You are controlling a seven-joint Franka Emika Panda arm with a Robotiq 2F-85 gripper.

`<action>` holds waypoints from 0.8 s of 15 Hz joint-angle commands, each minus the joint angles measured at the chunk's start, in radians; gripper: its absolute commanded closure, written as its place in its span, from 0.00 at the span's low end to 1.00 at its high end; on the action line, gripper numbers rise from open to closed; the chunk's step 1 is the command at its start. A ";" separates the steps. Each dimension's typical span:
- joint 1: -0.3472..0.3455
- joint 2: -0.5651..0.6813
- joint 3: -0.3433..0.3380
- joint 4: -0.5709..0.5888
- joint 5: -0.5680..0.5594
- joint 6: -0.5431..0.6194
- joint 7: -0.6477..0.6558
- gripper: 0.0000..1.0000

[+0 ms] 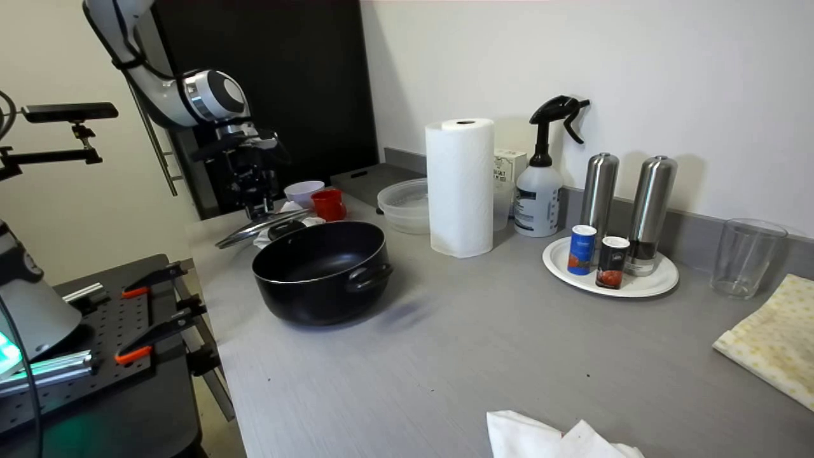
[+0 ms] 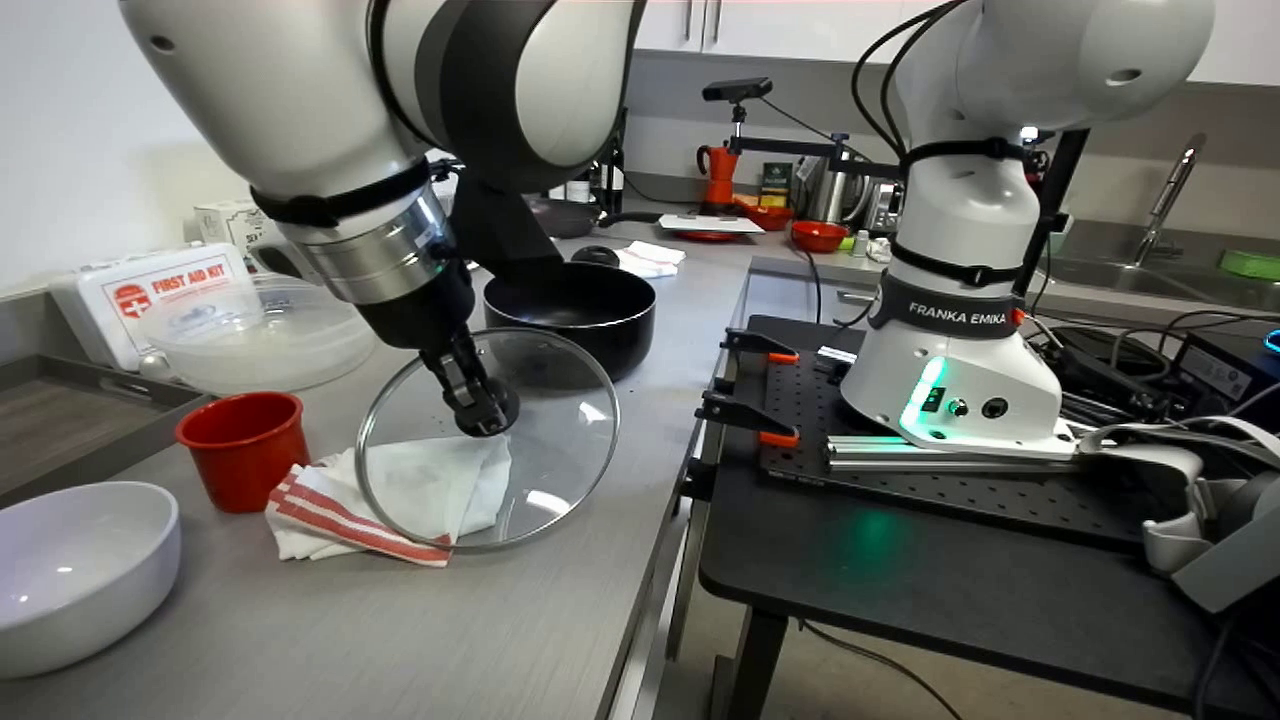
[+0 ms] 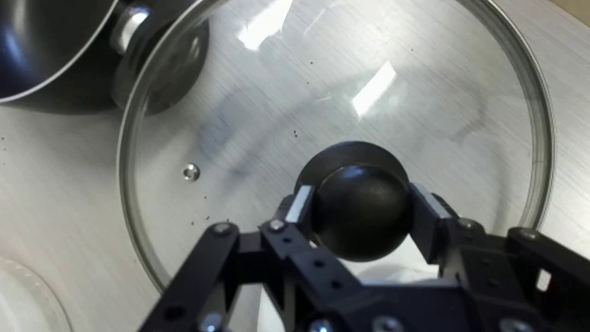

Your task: Remove the glass lid from the black pot.

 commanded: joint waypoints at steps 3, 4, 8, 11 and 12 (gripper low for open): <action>0.065 0.066 -0.027 0.078 -0.088 -0.050 0.042 0.73; 0.073 0.073 -0.028 0.085 -0.103 -0.059 0.049 0.73; 0.101 0.110 -0.028 0.111 -0.170 -0.094 0.098 0.73; 0.118 0.135 -0.025 0.130 -0.210 -0.120 0.129 0.73; 0.123 0.145 -0.026 0.136 -0.222 -0.123 0.140 0.73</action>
